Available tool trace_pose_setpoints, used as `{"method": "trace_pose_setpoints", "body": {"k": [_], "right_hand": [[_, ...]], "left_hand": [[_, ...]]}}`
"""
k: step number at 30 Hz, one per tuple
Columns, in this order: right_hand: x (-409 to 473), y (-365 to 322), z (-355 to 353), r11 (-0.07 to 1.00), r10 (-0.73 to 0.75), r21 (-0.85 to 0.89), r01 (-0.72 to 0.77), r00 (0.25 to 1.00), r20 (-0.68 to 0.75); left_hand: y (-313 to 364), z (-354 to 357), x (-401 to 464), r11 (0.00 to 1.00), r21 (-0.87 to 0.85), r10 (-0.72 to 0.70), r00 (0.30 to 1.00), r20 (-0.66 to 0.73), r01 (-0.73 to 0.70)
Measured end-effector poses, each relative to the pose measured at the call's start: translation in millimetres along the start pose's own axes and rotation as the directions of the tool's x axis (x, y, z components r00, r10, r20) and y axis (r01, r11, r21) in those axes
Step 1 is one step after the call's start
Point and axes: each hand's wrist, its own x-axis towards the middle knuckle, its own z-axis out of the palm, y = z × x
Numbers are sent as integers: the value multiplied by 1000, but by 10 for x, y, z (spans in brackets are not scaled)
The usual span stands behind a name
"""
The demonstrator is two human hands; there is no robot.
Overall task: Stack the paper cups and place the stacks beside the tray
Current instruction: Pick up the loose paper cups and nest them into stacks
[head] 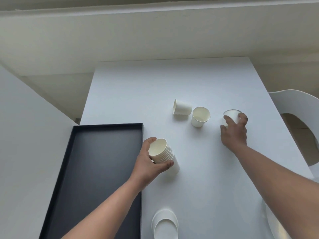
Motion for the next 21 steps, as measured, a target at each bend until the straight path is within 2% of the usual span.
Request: {"method": "trace_pose_setpoints", "body": {"k": [4, 7, 9, 12, 15, 18, 21], "right_hand": [[-403, -103, 82, 986, 53, 163, -33, 991, -121], [-799, -162, 164, 941, 61, 337, -16, 991, -122], [-1064, -202, 200, 875, 29, 484, 20, 995, -92], [-1407, -293, 154, 697, 14, 714, -66, 997, 79], [-1597, -386, 122, 540, 0, 804, -250, 955, 297], [-1702, -474, 97, 485, -46, 807, -336, 912, 407], [-1765, -516, 80, 460, -94, 799, -387, 874, 477]], "left_hand": [[26, 24, -6, 999, -45, -16, 1000, -25, 15], [86, 26, 18, 986, -162, -63, 994, -88, 48], [127, 15, 38, 971, -233, -91, 988, -128, 59], [184, 14, 39, 930, -356, -146, 980, -134, 90], [220, 37, 28, 852, -500, -232, 968, -96, 154], [243, 84, -24, 781, -584, -278, 960, -8, 221], [248, 144, -110, 772, -578, -277, 959, 65, 263]]}}
